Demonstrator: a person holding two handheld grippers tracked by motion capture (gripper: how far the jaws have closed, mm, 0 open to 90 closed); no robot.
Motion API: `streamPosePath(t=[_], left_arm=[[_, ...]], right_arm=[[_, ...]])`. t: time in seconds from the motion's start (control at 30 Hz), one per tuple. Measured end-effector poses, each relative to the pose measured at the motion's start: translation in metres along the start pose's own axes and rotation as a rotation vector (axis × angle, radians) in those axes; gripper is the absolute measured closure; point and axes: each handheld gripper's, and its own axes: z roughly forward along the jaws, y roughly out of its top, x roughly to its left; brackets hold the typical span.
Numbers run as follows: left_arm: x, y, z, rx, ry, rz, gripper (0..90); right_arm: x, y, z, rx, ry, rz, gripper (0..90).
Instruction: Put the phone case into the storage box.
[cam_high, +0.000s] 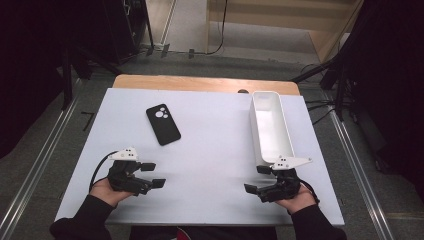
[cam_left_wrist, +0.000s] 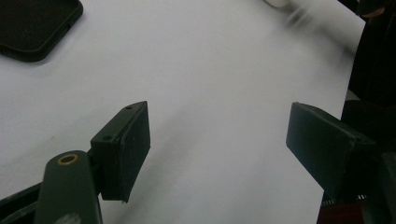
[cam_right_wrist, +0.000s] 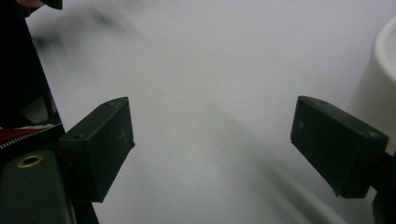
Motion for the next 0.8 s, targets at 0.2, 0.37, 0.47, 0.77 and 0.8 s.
streamPosePath(t=[0.2, 0.37, 0.47, 0.77, 0.8], left_arm=[[0.0006, -0.0002, -0.0007, -0.003, -0.002, -0.003, 21.5], [0.0012, -0.0002, -0.0014, -0.004, -0.001, -0.002, 21.5], [0.0006, -0.0007, -0.0014, -0.002, -0.003, -0.012, 21.5], [0.0000, -0.0020, -0.0026, -0.006, -0.005, -0.009, 21.5], [-0.0002, -0.0019, -0.0026, -0.006, -0.005, -0.009, 21.5]], right_arm=[[-0.0001, -0.0039, -0.0059, -0.006, -0.006, -0.003, 11.6], [-0.0003, -0.0035, -0.0050, 0.000, 0.001, -0.005, 11.7], [-0.0003, -0.0031, -0.0049, -0.001, -0.002, -0.002, 11.7], [-0.0009, -0.0017, -0.0035, 0.002, 0.002, -0.011, 11.7], [-0.0008, -0.0017, -0.0036, -0.002, 0.002, -0.006, 11.7]])
